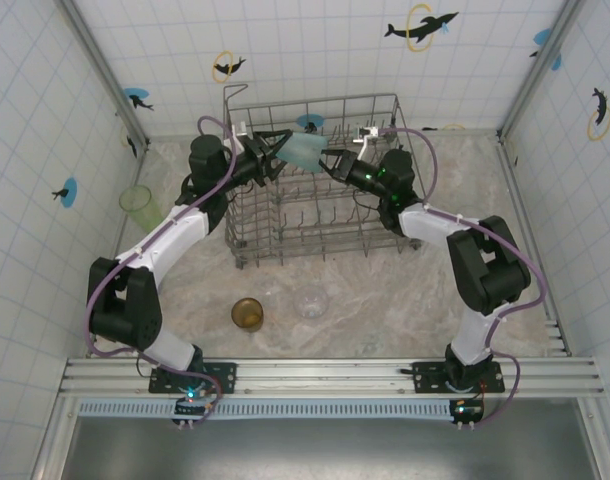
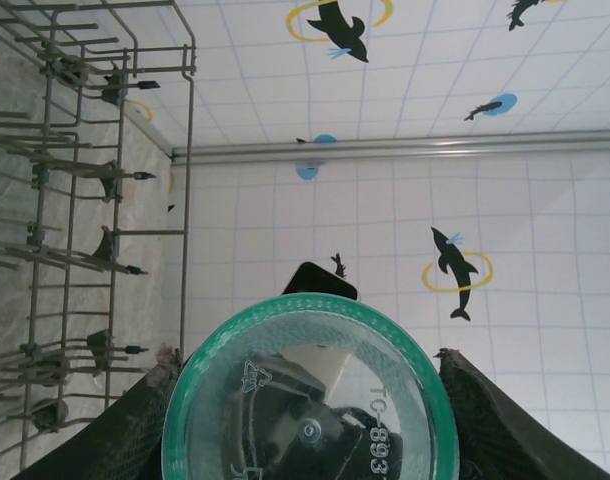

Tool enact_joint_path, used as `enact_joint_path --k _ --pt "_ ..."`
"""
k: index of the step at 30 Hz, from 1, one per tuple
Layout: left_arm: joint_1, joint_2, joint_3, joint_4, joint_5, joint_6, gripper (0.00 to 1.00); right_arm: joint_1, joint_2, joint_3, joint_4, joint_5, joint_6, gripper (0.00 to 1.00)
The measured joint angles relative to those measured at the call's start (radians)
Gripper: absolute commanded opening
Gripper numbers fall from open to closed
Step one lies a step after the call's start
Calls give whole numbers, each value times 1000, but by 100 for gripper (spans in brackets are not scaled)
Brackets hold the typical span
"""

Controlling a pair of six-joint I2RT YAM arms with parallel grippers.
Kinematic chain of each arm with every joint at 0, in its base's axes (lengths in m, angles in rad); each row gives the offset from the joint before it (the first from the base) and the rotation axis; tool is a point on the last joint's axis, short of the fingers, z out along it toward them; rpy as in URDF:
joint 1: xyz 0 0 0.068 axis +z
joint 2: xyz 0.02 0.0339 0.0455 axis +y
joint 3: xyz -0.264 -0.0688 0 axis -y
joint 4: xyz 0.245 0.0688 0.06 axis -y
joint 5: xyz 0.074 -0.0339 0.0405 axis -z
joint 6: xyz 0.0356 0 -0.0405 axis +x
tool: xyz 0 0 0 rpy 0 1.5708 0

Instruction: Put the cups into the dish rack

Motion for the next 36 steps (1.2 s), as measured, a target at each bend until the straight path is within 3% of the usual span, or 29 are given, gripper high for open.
enact_joint_path --k 4,9,12,22,31,36 --pt "0 0 0 0 0 0 0 0 0 0 -1 0 -10 0" --pt "-2 0 0 0 1 8 0 -1 0 0 -14 -4 -17 36" --pt "-5 0 0 3 1 13 0 -3 0 2 -38 -7 -27 49" --pt "-6 23 85 -37 -20 109 0 -69 -72 -26 -172 -5 -82 69" --pt "-6 89 283 -308 -219 406 0 -153 -257 -77 -446 41 -268 83" --pt "-6 137 345 -420 -358 562 0 -193 -369 -79 -642 107 -406 100"
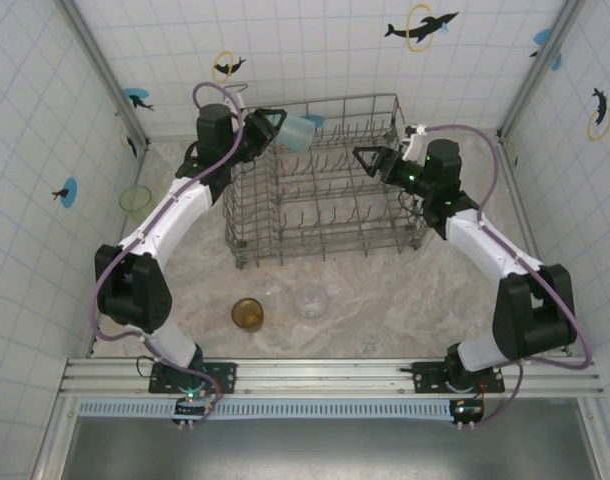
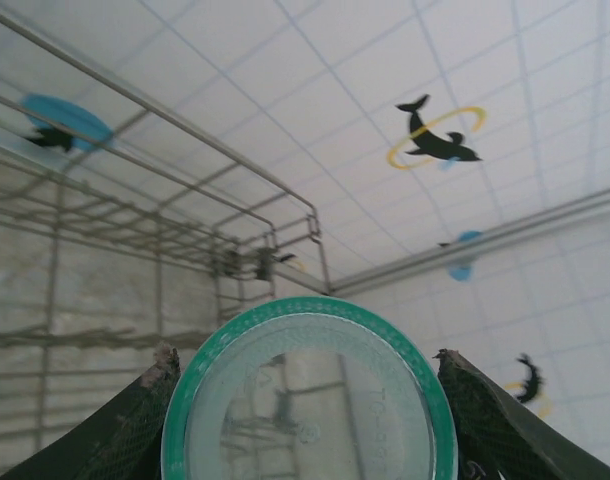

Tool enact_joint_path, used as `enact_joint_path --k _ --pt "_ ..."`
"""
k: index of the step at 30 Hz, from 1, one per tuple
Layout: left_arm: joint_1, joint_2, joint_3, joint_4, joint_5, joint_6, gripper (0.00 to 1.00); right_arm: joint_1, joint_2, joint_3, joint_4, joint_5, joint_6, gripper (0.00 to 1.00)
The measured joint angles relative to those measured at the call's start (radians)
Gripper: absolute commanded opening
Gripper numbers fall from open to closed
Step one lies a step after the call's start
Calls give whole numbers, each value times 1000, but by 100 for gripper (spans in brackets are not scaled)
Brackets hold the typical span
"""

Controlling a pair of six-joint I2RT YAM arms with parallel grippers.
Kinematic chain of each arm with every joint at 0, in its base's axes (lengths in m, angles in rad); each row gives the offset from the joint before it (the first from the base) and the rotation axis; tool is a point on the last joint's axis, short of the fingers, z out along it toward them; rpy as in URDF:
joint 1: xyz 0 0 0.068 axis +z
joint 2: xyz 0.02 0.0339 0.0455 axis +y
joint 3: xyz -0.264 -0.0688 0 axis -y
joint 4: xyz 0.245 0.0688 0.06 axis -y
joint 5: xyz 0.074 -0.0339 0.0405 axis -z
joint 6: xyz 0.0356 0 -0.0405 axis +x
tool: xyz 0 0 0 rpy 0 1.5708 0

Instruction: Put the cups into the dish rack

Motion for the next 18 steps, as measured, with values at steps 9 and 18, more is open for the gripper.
enact_joint_path --k 9,18 --pt "-46 187 237 -179 -202 241 0 -12 -198 -80 -215 161 -179 100" --pt "-145 318 411 -297 -388 426 0 -14 -300 -155 -354 262 -262 100"
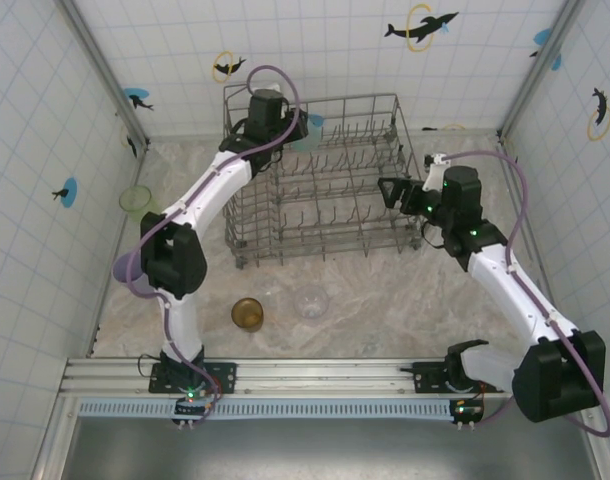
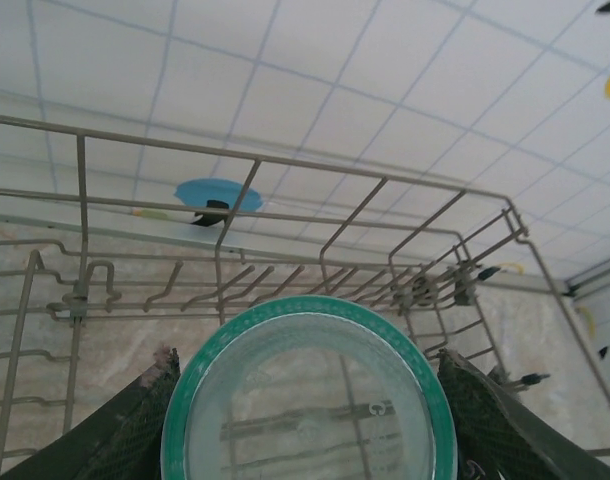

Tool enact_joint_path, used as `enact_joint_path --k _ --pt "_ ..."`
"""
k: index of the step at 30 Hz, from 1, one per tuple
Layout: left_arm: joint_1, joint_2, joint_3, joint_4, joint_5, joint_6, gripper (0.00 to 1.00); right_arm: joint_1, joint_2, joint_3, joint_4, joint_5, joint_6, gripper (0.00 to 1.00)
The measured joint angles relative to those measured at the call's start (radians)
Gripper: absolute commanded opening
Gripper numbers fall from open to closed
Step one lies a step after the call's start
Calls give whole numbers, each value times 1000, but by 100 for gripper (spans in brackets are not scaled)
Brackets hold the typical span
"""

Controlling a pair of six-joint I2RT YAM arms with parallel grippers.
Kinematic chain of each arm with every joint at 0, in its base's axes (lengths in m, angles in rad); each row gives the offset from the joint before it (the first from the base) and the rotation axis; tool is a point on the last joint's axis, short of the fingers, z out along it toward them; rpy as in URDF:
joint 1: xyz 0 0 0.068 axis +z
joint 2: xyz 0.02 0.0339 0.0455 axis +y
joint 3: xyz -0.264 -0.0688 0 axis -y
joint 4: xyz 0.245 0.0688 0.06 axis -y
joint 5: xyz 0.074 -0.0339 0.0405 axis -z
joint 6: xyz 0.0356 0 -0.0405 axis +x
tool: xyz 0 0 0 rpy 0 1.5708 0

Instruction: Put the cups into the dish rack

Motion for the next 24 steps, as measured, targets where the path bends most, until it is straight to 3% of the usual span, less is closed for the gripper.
enact_joint_path --k 24 --pt "-19 168 79 -29 -83 130 0 -5 -64 -43 -66 80 -51 100"
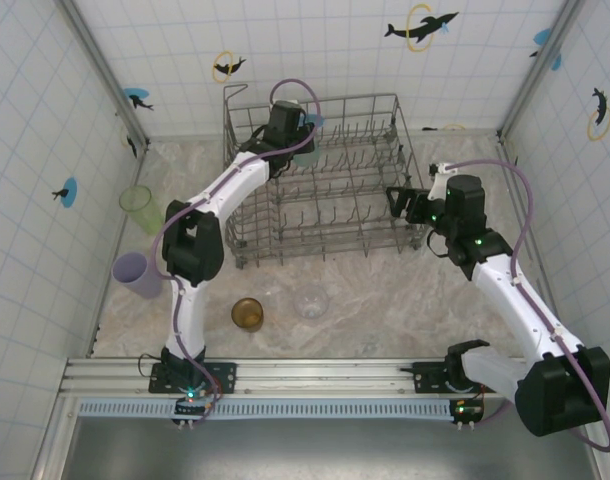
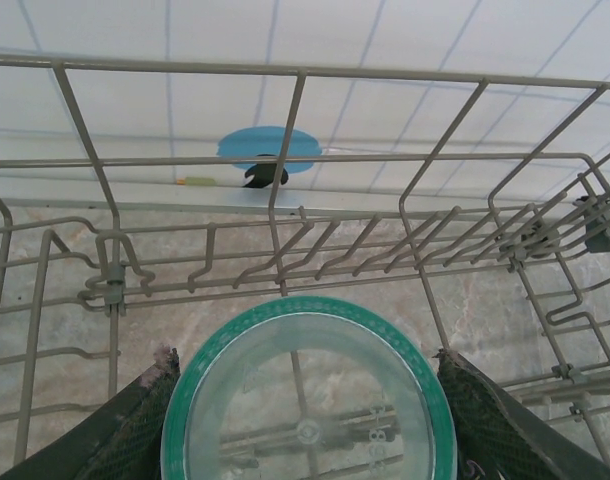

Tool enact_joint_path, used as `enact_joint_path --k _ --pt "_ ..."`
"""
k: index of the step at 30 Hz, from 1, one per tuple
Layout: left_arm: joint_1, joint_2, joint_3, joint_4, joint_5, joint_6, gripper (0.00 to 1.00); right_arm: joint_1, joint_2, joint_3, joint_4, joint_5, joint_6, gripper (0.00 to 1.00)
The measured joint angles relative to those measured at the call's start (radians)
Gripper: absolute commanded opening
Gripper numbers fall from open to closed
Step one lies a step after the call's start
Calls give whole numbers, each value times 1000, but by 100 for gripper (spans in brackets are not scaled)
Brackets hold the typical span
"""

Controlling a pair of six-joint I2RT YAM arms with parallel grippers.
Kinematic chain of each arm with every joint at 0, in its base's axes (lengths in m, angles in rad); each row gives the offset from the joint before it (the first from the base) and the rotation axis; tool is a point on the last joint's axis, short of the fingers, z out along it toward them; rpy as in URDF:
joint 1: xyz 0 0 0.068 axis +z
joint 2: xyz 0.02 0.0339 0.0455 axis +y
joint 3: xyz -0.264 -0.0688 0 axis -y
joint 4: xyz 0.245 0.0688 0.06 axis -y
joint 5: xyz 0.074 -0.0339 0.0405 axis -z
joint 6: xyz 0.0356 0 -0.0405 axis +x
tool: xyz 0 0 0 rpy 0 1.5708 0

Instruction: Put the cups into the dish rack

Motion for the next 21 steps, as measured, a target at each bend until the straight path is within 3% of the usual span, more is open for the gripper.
enact_joint_path --k 13,16,19,21 --pt "-17 70 11 8 -13 29 0 -1 -2 -24 -10 1 1 100" --pt "-19 71 11 8 -22 37 17 -3 -2 -24 -10 0 1 100" --pt "-22 73 11 10 -29 40 44 -5 -2 -24 -10 1 1 100" --pt "-22 74 11 11 -31 40 52 -5 -2 -24 -11 1 1 100"
